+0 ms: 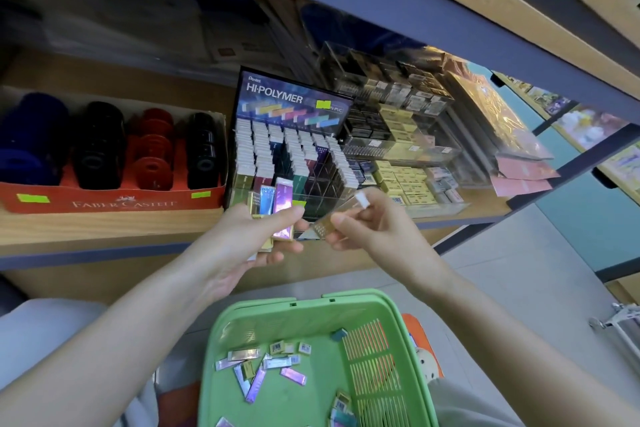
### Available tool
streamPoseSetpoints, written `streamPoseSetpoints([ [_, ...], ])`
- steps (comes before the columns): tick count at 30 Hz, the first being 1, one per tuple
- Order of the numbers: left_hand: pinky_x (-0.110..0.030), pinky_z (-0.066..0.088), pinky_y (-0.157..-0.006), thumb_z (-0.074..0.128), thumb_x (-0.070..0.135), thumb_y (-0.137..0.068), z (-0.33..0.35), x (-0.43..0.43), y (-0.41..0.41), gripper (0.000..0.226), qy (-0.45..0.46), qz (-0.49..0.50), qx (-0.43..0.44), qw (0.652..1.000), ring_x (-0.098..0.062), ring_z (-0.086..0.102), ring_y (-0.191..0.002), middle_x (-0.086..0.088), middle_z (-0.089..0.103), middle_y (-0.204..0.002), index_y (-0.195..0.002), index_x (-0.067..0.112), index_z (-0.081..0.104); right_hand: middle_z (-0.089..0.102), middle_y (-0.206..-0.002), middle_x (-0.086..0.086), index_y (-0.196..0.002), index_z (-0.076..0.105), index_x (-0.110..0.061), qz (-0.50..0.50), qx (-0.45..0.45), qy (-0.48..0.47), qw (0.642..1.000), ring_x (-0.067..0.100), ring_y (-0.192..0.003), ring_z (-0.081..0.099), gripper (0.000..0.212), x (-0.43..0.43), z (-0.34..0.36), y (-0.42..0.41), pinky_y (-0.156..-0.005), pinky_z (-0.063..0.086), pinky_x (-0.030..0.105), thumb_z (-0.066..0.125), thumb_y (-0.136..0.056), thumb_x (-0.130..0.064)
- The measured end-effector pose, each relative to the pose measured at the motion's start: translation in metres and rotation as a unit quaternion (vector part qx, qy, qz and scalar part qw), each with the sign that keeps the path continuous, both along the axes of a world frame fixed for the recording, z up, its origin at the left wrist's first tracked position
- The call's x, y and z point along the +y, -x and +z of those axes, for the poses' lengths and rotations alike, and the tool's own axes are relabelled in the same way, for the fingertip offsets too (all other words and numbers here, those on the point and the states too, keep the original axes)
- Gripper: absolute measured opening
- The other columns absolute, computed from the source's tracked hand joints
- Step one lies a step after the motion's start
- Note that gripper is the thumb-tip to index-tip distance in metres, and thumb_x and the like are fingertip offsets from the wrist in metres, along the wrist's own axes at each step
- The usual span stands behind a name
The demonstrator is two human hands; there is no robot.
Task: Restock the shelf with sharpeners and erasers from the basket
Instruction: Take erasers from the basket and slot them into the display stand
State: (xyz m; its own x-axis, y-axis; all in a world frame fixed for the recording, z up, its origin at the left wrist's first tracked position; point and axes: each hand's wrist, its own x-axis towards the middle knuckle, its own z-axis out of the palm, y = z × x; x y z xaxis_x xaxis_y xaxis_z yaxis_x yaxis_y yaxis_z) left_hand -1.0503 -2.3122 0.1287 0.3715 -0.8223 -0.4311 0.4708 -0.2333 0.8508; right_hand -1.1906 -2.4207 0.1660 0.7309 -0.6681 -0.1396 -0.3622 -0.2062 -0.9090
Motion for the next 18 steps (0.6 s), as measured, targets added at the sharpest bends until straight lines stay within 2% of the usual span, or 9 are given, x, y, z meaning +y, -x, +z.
streamPoseSetpoints([
  [2,-0.018,0.046,-0.049,0.066,0.027,-0.085,0.002,0.004,-0.007,0.023,0.006,0.003,-0.030,1.000,-0.007,0.066,-0.061,0.000,0.075,-0.087,-0.103,0.014,0.062,0.068,-0.086,0.012,-0.094,0.049,-0.007,-0.029,-0.030,0.030,0.999,0.015,-0.074,0.068,0.002,-0.002,0.005,-0.005,-0.070,0.057,0.026,0.052,-0.095,-0.007],
  [5,-0.016,0.044,-0.048,0.064,0.026,-0.087,0.003,0.010,-0.017,0.016,0.013,0.010,-0.059,0.998,-0.006,0.066,-0.060,0.002,0.075,-0.086,-0.099,0.017,0.063,0.070,-0.077,-0.007,-0.091,0.054,-0.016,-0.033,-0.046,0.133,0.989,0.008,-0.076,0.065,0.013,-0.007,0.010,-0.017,-0.071,0.054,0.024,0.045,-0.099,-0.013],
  [9,-0.015,0.043,-0.045,0.065,0.026,-0.087,0.001,0.016,-0.028,0.022,0.016,0.020,-0.077,0.997,-0.007,0.066,-0.059,0.003,0.075,-0.083,-0.106,0.013,0.063,0.065,-0.079,-0.011,-0.084,0.058,-0.028,-0.035,-0.012,0.262,0.964,0.008,-0.079,0.065,0.018,-0.014,0.009,-0.037,-0.075,0.055,0.030,0.053,-0.096,-0.017],
  [13,-0.015,0.044,-0.044,0.065,0.025,-0.087,0.001,0.021,-0.033,0.024,0.021,0.022,-0.071,0.997,-0.008,0.066,-0.060,0.004,0.074,-0.083,-0.107,0.012,0.063,0.059,-0.075,-0.015,-0.092,0.056,-0.017,-0.042,0.028,0.376,0.925,0.009,-0.073,0.059,0.008,-0.029,0.003,-0.049,-0.068,0.050,0.029,0.051,-0.097,-0.013],
  [15,-0.015,0.044,-0.044,0.065,0.024,-0.087,0.002,0.023,-0.035,0.023,0.023,0.024,-0.068,0.997,-0.008,0.066,-0.060,0.004,0.074,-0.082,-0.106,0.012,0.062,0.059,-0.082,-0.005,-0.096,0.055,-0.012,-0.042,0.052,0.421,0.905,0.017,-0.074,0.056,0.007,-0.037,0.002,-0.052,-0.064,0.041,0.028,0.049,-0.097,-0.011],
  [18,-0.016,0.044,-0.044,0.065,0.023,-0.087,0.002,0.024,-0.037,0.020,0.027,0.029,-0.064,0.997,-0.008,0.066,-0.059,0.003,0.074,-0.081,-0.104,0.012,0.063,0.057,-0.093,0.001,-0.098,0.054,-0.010,-0.055,0.068,0.440,0.894,0.014,-0.074,0.047,0.008,-0.046,0.005,-0.053,-0.061,0.032,0.020,0.047,-0.096,-0.007],
])
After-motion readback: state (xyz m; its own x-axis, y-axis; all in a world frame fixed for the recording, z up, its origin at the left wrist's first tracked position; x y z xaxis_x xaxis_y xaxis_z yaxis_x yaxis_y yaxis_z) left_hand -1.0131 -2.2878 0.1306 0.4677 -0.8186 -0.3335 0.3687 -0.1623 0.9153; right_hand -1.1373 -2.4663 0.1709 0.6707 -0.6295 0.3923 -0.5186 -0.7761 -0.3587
